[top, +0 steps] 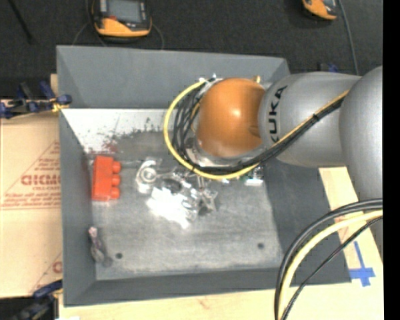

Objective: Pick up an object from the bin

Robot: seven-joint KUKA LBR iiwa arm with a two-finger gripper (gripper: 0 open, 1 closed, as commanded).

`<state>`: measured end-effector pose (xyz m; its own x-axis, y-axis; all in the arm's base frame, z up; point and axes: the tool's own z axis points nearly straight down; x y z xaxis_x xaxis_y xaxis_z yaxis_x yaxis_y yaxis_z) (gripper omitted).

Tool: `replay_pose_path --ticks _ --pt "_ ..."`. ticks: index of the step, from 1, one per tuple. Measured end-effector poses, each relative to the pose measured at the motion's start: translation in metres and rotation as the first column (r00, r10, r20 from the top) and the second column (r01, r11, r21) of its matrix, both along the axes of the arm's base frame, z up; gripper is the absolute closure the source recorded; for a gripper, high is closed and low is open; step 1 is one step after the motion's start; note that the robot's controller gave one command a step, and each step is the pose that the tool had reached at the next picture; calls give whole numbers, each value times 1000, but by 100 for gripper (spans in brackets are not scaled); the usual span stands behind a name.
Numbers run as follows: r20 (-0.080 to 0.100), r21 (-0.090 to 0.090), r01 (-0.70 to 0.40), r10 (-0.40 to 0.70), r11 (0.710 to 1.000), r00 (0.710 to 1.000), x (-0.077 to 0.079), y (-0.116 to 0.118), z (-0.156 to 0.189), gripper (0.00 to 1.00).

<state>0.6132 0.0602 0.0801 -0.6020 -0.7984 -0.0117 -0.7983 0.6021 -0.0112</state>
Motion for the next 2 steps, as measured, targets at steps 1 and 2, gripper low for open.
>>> replay_pose_path --ticks 1,2 --pt "-6 -3 4 -4 1000 1000 -3 -2 -5 100" --pt "-7 -2 -32 32 999 999 -8 17 147 100"
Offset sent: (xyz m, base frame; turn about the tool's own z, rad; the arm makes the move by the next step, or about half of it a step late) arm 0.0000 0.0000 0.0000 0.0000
